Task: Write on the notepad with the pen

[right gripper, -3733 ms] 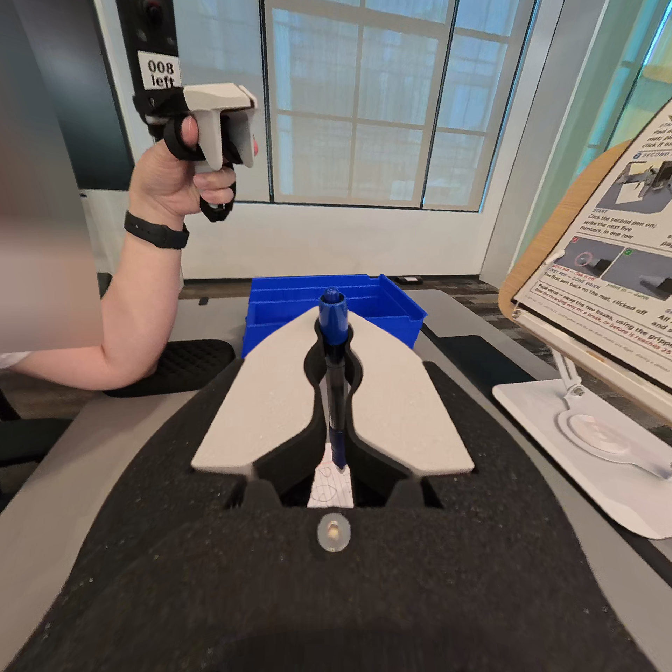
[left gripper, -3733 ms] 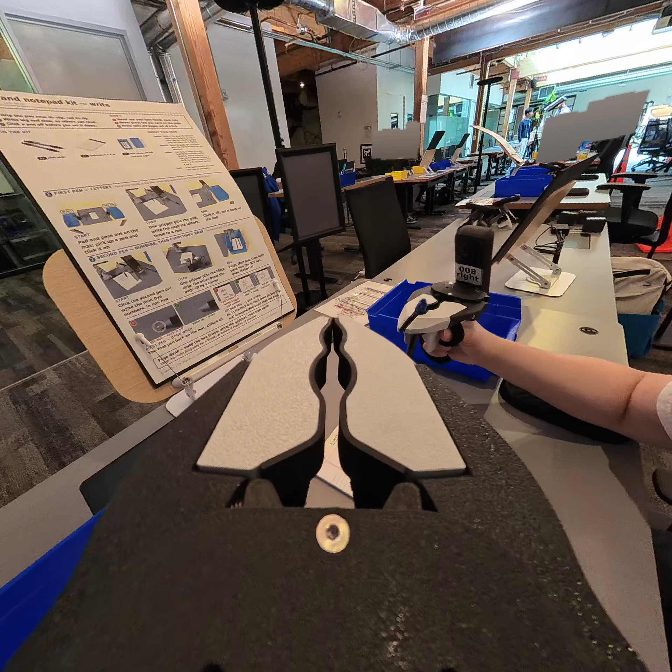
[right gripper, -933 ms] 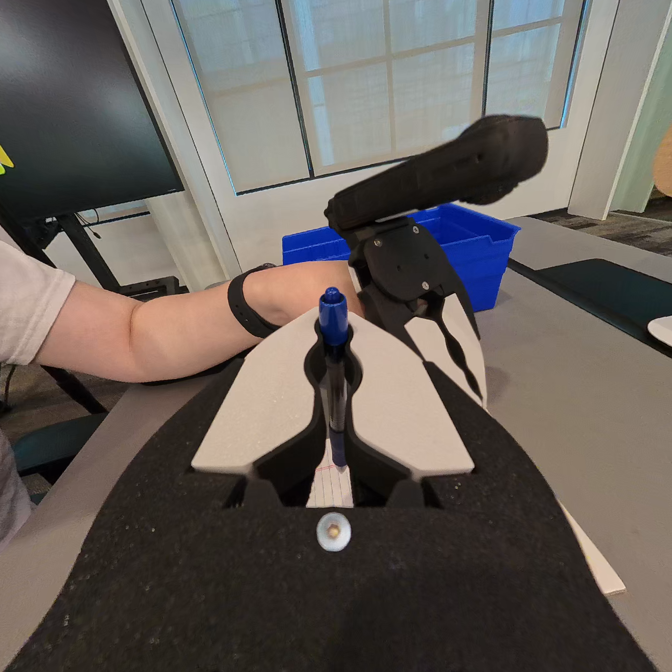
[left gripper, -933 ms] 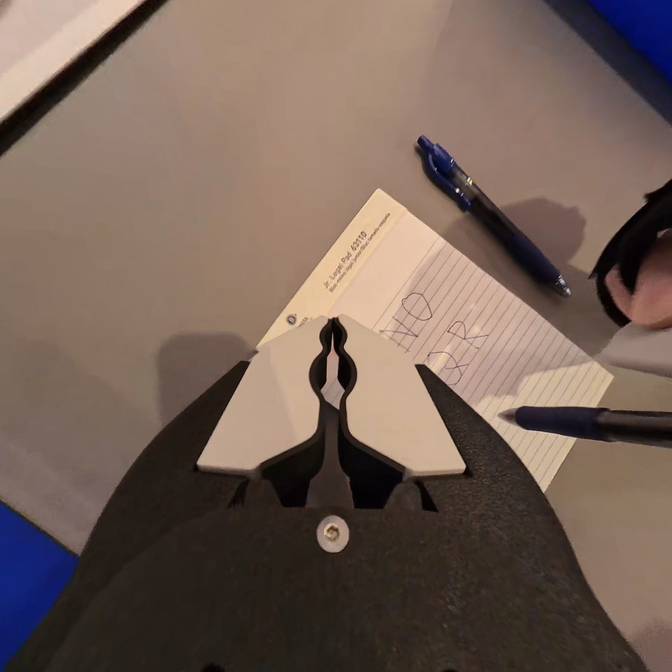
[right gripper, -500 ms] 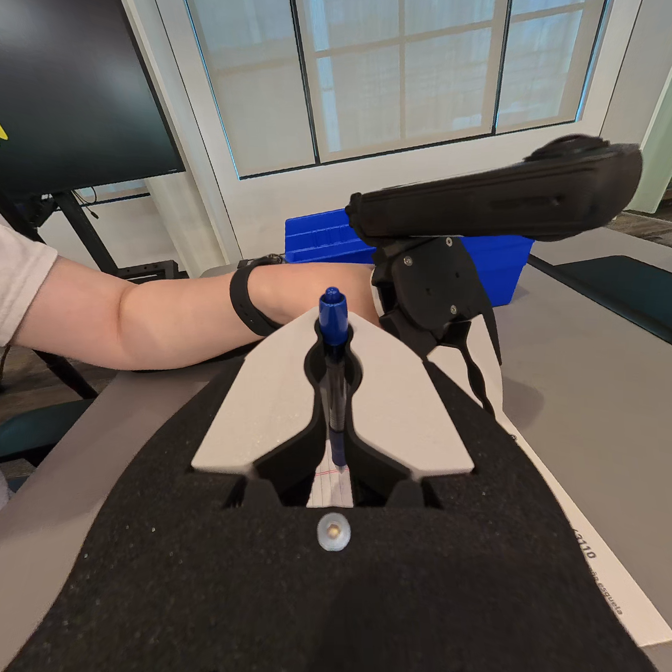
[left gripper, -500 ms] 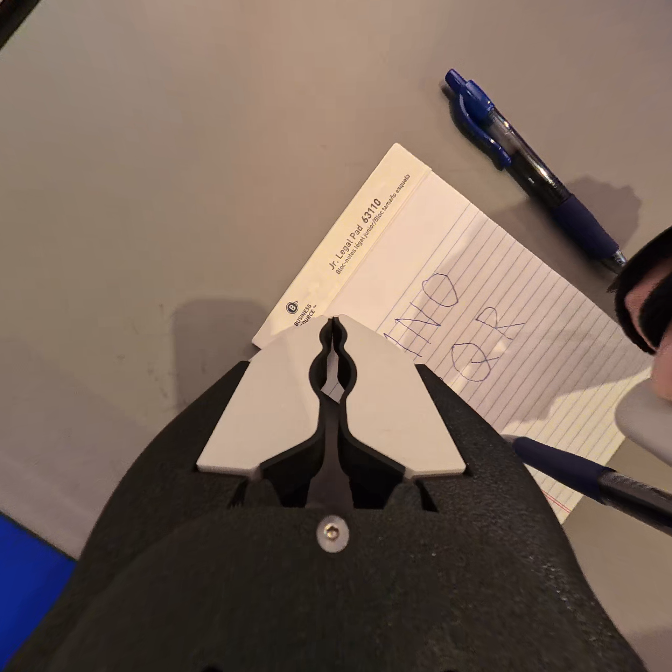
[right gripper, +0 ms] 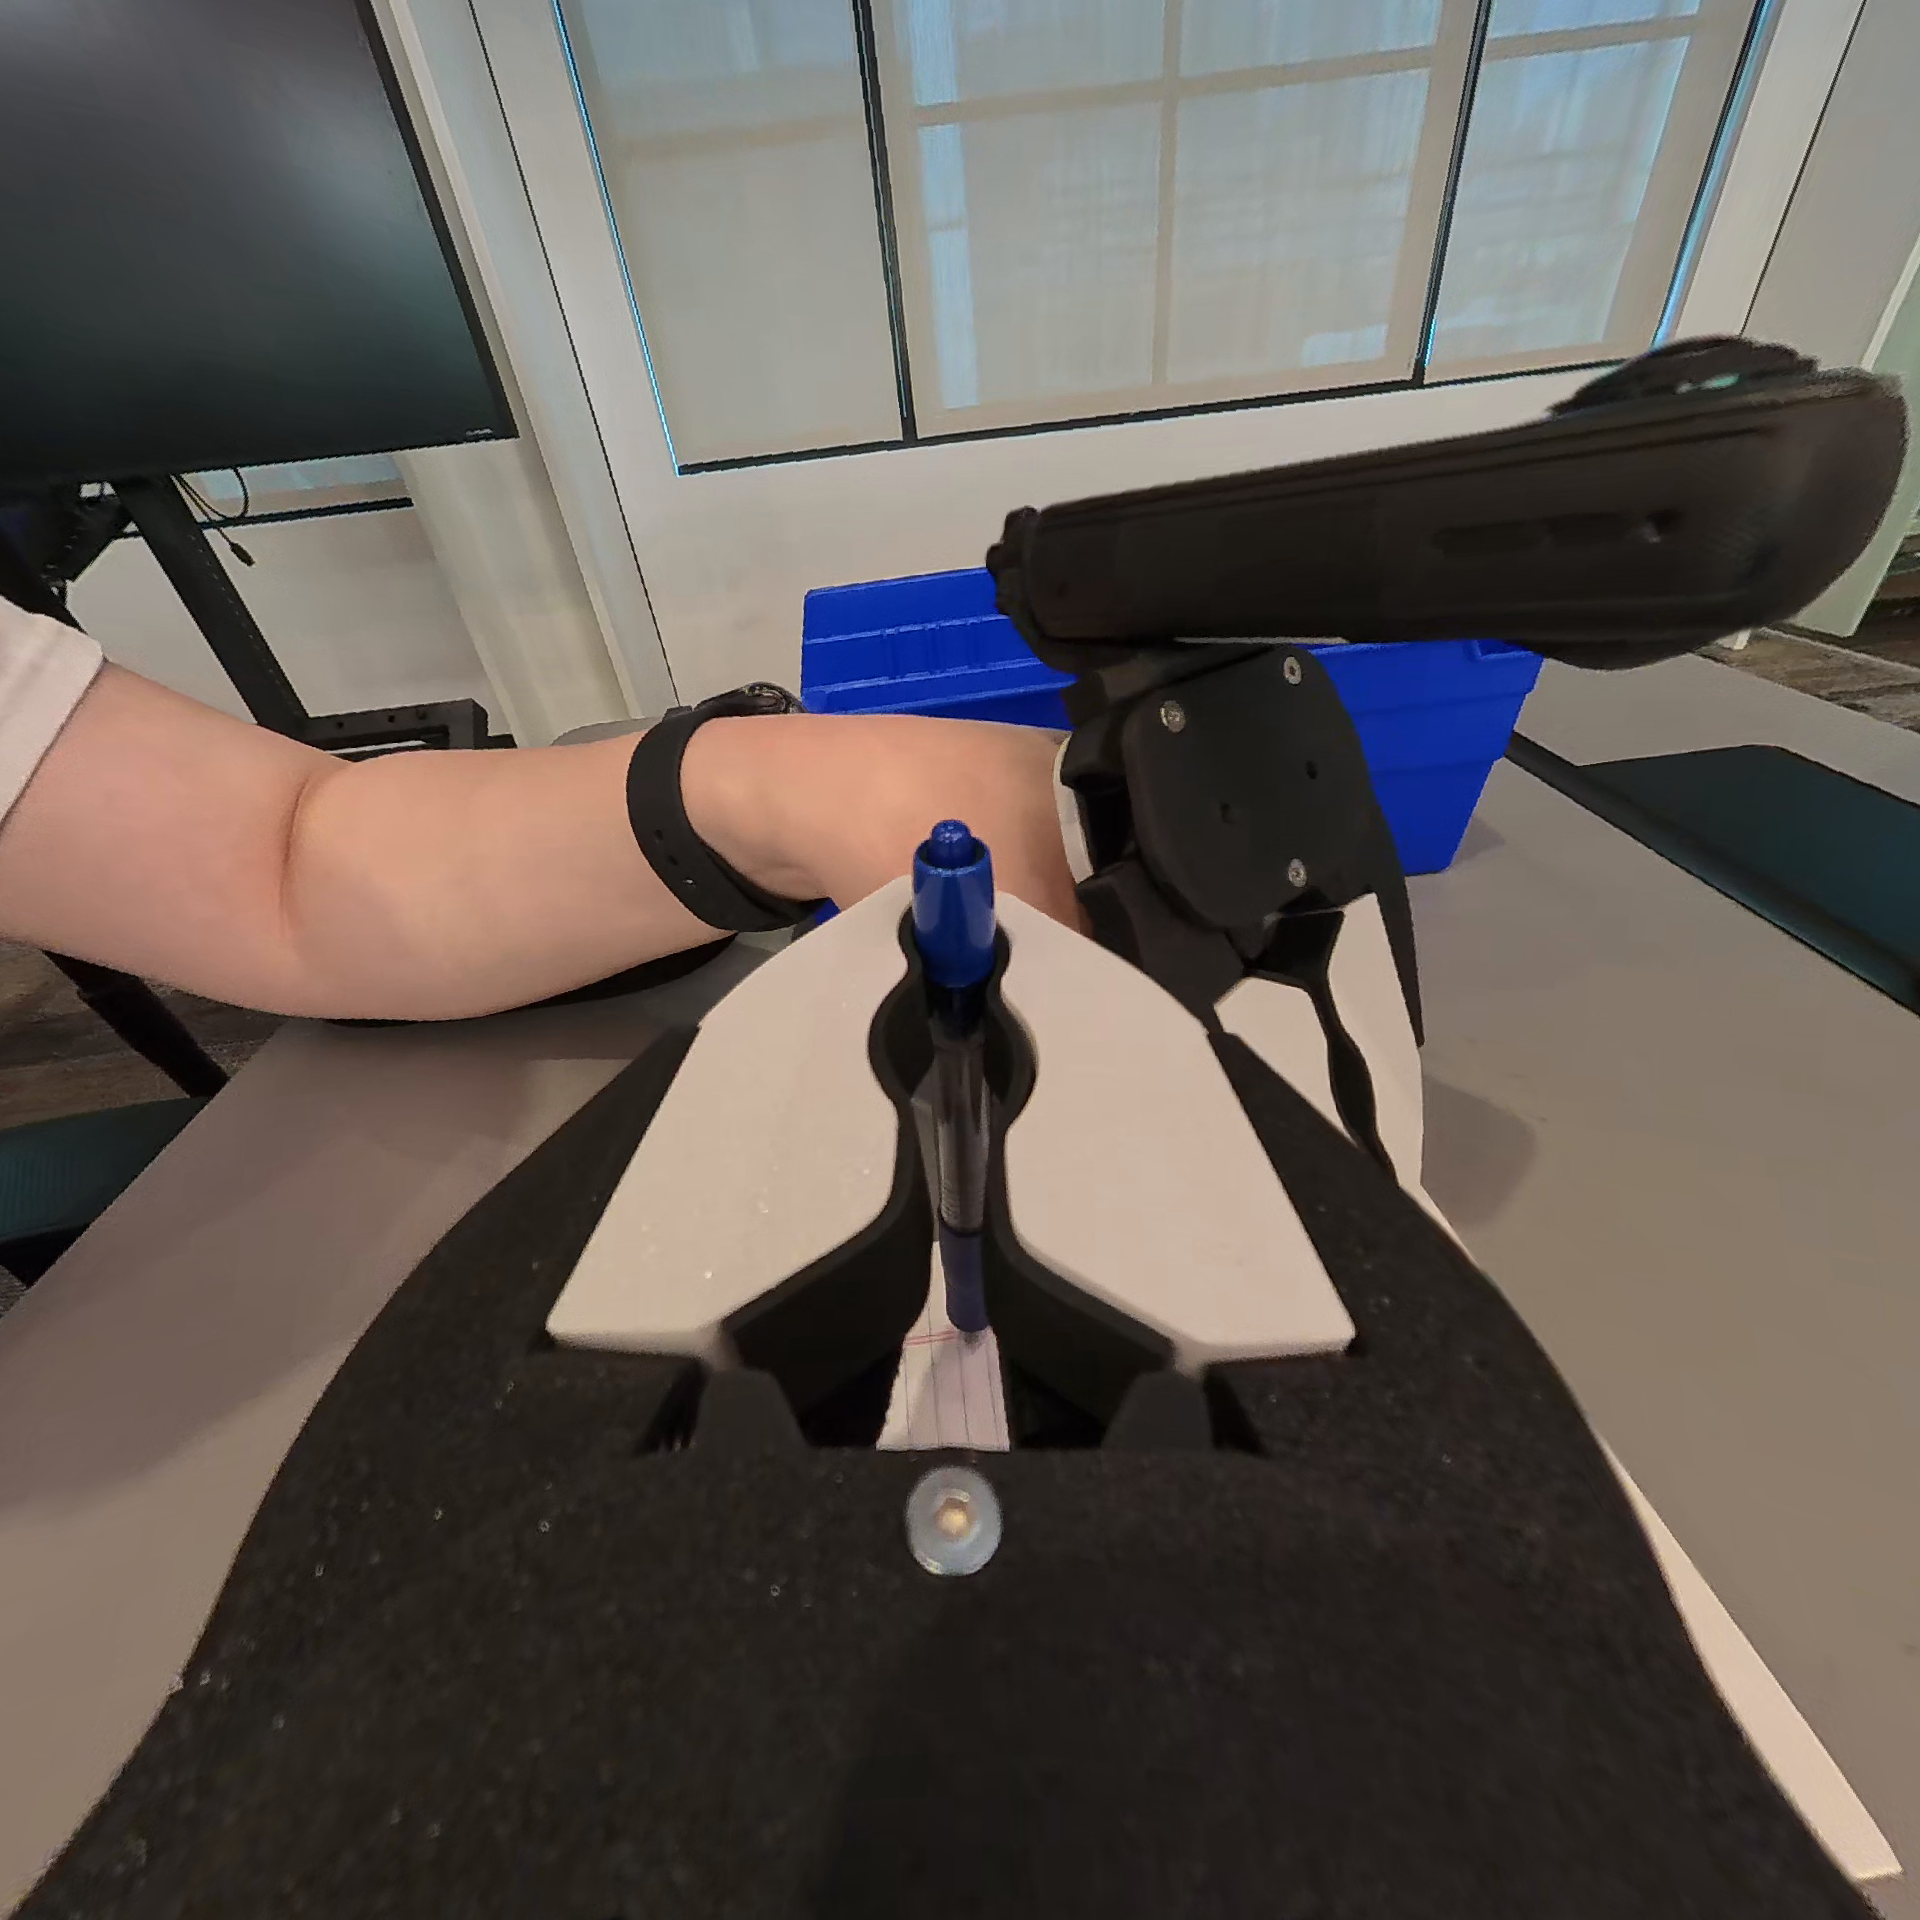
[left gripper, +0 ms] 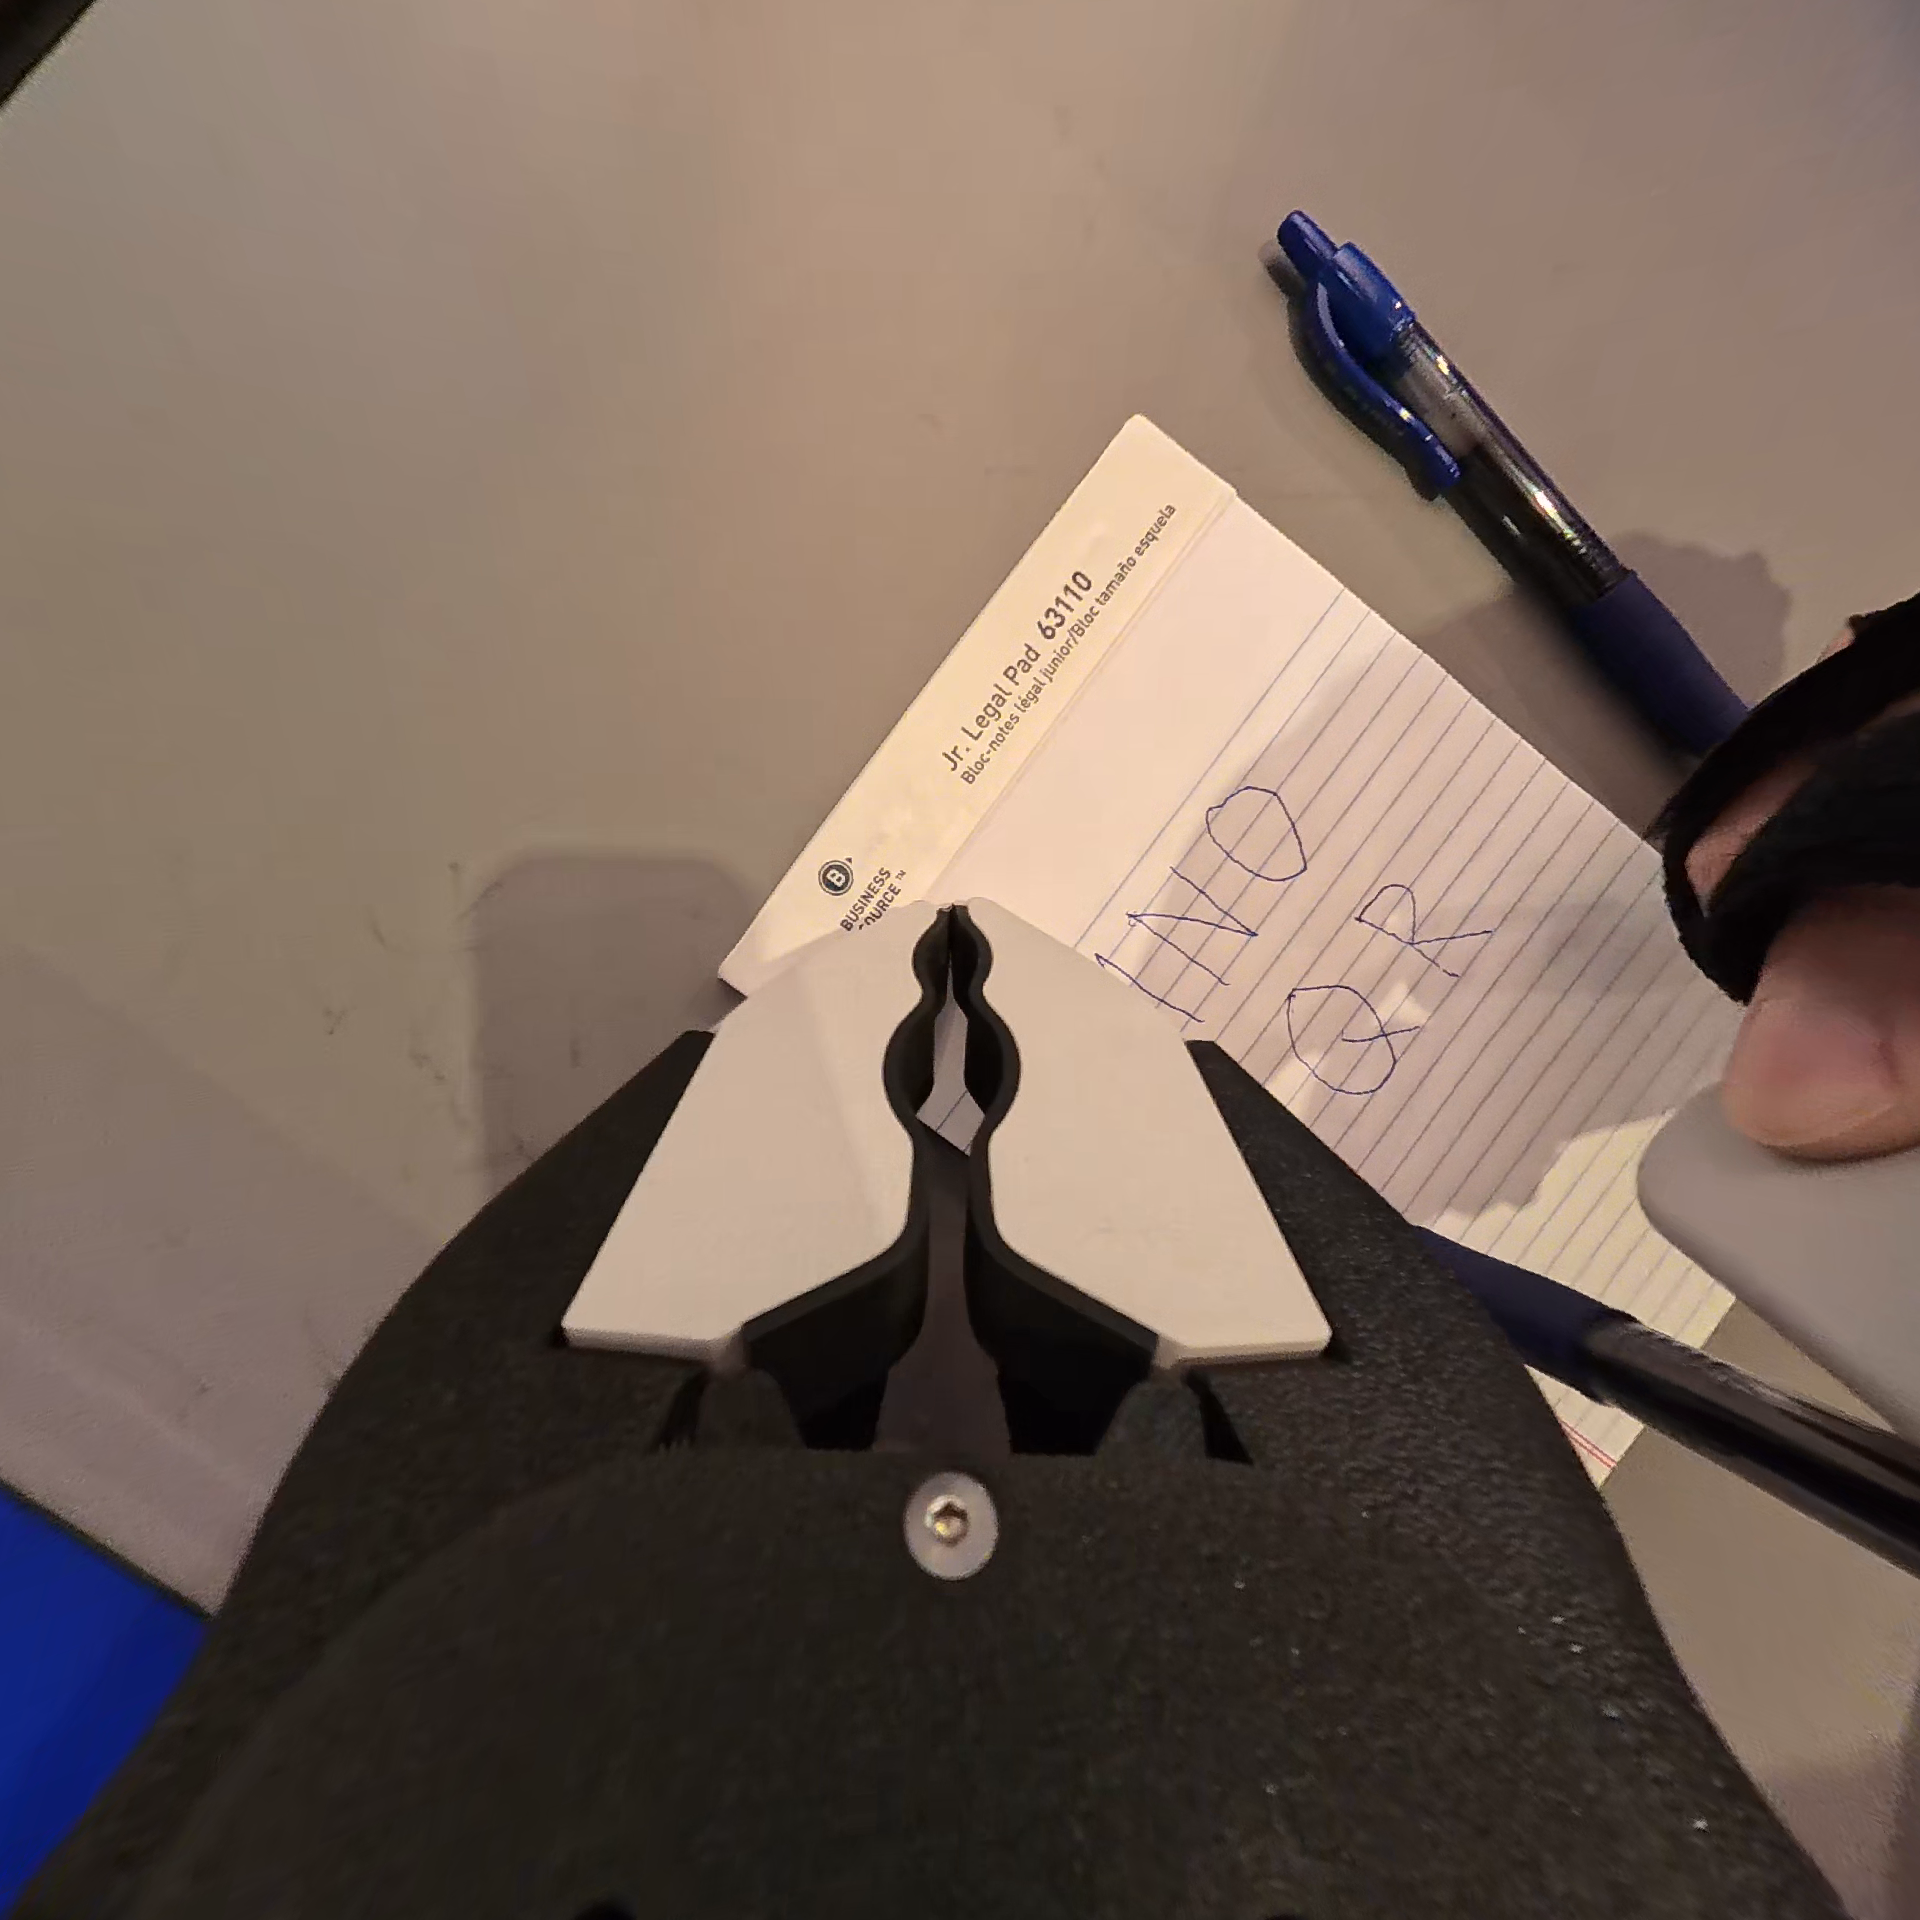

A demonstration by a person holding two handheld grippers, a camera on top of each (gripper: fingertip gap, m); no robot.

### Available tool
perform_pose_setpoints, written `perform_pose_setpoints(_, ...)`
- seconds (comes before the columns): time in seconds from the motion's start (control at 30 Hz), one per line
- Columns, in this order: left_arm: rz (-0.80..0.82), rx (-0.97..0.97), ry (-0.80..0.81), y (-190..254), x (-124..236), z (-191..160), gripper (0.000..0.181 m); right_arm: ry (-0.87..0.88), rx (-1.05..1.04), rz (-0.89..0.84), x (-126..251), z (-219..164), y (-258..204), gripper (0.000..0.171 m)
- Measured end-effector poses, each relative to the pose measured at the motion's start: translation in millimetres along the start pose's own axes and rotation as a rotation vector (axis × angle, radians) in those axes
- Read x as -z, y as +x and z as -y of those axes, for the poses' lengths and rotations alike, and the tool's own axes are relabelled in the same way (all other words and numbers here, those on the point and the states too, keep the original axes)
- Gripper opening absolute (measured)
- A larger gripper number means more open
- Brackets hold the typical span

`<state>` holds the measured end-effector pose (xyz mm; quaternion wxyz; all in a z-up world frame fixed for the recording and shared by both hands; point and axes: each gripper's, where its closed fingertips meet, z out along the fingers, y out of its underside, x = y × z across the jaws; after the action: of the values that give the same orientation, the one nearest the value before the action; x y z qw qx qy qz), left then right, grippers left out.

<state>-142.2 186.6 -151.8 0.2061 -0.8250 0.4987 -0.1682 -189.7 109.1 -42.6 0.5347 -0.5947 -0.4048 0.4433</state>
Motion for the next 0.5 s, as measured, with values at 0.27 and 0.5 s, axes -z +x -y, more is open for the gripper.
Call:
perform_pose_setpoints(0.27, 0.020, -0.011, -0.007, 0.1, 0.1, -0.3, 0.000, 0.005, -0.004, 0.005, -0.3, 0.6, -0.6, 0.004)
perform_pose_setpoints(0.5, 0.018, -0.006, -0.007, 0.2, 0.2, -0.3, 0.000, -0.003, -0.009, -0.001, -1.9, -3.0, 0.7, 0.004)
